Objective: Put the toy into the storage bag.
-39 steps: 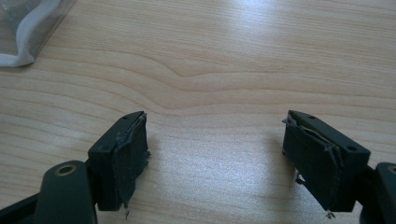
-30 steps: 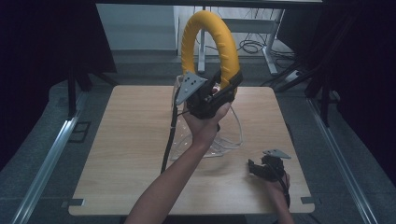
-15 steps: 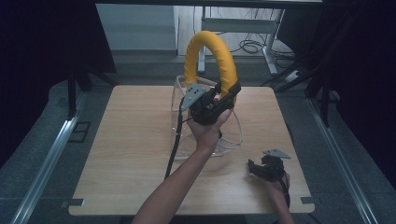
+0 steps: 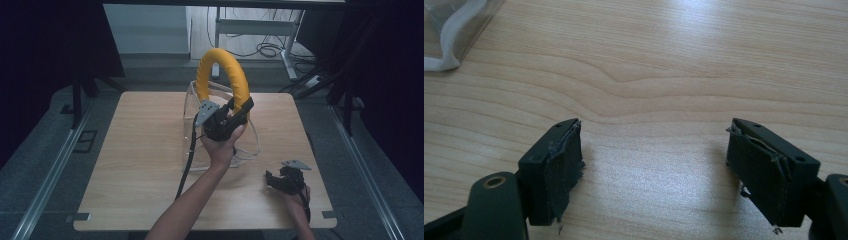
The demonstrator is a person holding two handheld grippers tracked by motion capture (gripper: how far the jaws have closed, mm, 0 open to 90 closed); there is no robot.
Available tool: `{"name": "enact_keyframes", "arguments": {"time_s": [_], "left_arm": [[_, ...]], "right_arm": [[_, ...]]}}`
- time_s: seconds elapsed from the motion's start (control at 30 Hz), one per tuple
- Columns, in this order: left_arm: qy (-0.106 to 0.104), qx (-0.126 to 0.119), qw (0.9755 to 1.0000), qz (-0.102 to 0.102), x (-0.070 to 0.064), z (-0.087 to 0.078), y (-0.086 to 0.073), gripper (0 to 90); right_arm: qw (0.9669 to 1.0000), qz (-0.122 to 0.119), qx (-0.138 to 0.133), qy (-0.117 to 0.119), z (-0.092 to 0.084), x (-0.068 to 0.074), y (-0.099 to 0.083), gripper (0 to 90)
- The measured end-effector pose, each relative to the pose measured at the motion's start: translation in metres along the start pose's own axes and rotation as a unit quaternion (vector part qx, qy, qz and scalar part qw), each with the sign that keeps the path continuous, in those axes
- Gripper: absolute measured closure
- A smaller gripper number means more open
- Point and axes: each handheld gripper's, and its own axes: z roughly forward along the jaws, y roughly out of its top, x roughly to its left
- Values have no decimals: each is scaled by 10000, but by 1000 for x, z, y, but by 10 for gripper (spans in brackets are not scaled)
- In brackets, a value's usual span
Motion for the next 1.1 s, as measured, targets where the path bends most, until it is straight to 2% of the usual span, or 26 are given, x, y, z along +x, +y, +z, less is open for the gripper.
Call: {"name": "enact_keyframes", "arguments": {"time_s": [0.3,0.53,0.87,1.1], "left_arm": [[184,-15,9998,-100,11,-9,-18,507],[323,161,9992,-162,24,-12,-36,507],[467,408,9979,-182,32,-17,-62,505],[467,416,9979,-160,32,-20,-64,501]], "right_arm": [[10000,1,-4,-3,0,0,0,223],[10000,2,-1,-8,0,0,0,222],[10000,-9,9,-8,0,0,0,224],[10000,-20,13,-8,0,0,0,224]]}}
